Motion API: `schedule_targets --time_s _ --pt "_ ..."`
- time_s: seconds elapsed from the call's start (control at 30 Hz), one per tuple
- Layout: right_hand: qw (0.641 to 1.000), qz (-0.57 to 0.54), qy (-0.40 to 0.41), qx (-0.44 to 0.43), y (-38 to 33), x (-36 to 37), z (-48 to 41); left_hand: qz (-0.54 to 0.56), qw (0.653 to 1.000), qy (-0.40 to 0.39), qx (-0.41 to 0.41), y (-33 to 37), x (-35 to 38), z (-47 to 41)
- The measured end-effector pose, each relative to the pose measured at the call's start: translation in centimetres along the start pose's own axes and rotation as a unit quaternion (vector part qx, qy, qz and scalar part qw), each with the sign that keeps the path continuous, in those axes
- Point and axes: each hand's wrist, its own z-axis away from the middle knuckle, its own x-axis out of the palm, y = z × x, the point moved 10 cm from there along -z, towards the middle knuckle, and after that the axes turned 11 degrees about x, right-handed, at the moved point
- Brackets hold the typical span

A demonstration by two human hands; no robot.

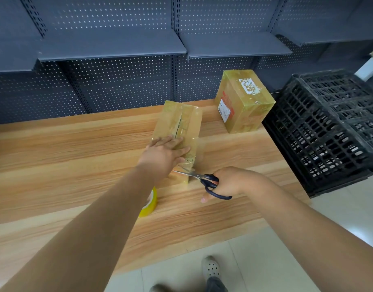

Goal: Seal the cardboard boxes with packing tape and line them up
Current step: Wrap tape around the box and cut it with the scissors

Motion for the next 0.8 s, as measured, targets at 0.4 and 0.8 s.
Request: schedule_targets --time_s 0.4,0.8 --pt "0.999 0.015 -0.026 -0.015 3.9 6.3 1.0 0.026 0.997 0.028 -0.07 -1.0 -0.3 -1.9" --pt "0.925 -0.241 0.268 0.12 17.1 3.3 -3.0 0.037 0.993 0.048 -0.105 -1.6 -0.5 -2.8"
